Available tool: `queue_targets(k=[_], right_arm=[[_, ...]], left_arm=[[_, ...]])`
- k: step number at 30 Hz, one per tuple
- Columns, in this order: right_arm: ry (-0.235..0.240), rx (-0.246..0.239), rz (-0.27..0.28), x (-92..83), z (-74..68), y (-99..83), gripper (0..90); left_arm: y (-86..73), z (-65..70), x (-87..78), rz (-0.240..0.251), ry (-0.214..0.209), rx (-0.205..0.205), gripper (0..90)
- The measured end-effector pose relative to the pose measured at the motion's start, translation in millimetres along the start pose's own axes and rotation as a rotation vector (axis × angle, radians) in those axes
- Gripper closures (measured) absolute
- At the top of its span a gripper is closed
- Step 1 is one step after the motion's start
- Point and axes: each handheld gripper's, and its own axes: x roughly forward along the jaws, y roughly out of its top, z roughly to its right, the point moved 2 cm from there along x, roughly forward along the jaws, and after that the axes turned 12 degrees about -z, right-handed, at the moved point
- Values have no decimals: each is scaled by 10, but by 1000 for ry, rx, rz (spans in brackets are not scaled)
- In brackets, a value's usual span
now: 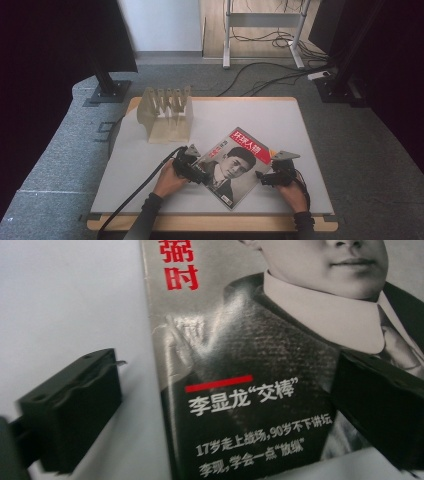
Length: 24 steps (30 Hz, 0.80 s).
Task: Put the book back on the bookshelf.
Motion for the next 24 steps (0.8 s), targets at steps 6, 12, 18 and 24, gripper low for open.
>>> queue_targets(k=[6, 12, 18, 24], right_arm=[[18, 2, 10, 28, 31, 0, 72], [21, -2, 4, 65, 53, 50, 65], [22, -8, 1, 136, 82, 147, 55], [29, -16, -3, 184, 95, 214, 42]], left_arm=[[2, 149, 13, -8, 5, 17, 0], [-26, 216, -13, -29, 13, 16, 0], [-104, 321, -47, -33, 14, 15, 0], [-197, 422, -75, -10, 7, 13, 0]])
